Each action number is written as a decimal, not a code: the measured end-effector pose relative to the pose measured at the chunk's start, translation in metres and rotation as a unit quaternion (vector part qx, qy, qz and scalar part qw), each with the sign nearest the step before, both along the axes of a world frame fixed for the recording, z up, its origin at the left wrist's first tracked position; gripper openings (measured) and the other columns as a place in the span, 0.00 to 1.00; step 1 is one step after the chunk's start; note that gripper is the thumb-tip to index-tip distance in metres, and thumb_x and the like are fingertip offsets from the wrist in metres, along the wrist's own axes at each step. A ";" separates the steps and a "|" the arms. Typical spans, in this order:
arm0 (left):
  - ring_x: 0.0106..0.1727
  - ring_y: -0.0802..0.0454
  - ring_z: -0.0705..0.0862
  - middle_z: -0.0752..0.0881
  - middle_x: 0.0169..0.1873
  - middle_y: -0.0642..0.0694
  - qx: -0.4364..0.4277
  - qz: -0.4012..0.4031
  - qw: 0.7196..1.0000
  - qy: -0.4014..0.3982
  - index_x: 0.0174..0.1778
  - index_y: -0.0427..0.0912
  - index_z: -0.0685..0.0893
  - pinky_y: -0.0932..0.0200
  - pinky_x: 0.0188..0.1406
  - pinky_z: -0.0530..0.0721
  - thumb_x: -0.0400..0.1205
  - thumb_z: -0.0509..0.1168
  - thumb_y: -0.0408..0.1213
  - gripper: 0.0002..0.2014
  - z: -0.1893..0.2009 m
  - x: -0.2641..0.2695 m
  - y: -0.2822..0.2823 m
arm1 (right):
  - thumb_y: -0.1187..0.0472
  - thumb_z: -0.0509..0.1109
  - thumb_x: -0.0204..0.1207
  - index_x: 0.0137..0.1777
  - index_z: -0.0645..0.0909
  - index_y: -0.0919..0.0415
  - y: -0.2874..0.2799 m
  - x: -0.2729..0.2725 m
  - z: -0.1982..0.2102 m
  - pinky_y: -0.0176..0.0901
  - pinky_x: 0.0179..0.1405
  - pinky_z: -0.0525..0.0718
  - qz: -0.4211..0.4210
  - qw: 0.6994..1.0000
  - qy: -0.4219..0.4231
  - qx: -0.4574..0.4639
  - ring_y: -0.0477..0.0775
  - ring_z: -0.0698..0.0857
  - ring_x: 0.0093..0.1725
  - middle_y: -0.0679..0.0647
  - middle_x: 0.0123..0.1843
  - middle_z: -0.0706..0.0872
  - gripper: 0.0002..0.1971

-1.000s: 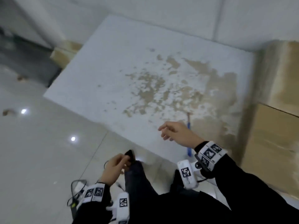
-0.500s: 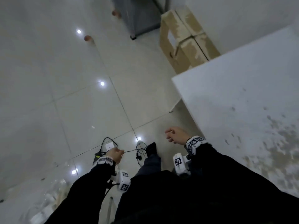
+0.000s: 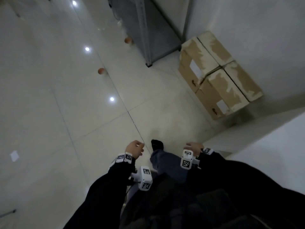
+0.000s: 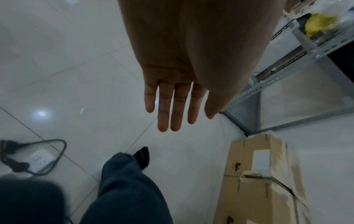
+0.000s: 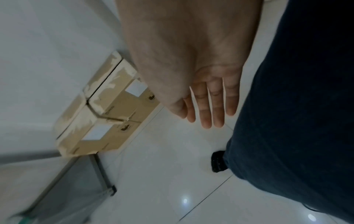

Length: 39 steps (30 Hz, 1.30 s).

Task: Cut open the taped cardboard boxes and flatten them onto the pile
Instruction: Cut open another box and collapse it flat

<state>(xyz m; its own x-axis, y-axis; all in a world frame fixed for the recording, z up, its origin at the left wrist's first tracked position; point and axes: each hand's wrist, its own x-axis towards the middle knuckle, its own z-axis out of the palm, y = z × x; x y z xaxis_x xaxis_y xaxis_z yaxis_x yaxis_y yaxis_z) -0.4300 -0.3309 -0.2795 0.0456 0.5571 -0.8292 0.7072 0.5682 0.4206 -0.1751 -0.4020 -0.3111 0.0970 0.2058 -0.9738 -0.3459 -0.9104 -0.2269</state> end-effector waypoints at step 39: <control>0.61 0.35 0.80 0.80 0.64 0.32 0.097 -0.443 0.889 0.060 0.69 0.32 0.74 0.50 0.52 0.76 0.85 0.56 0.51 0.26 -0.263 0.638 0.334 | 0.33 0.58 0.77 0.78 0.64 0.65 0.139 0.421 -0.235 0.50 0.70 0.69 -0.421 0.865 -0.270 -0.041 0.61 0.71 0.74 0.63 0.76 0.71 0.41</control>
<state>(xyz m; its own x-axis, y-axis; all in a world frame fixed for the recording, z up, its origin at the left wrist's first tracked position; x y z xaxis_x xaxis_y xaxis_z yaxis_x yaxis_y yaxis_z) 0.2084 0.0034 -0.5425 0.4553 0.4798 -0.7500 0.8877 -0.3092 0.3411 0.2463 -0.2630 -0.5461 0.6245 -0.2261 -0.7476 -0.7577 -0.4076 -0.5097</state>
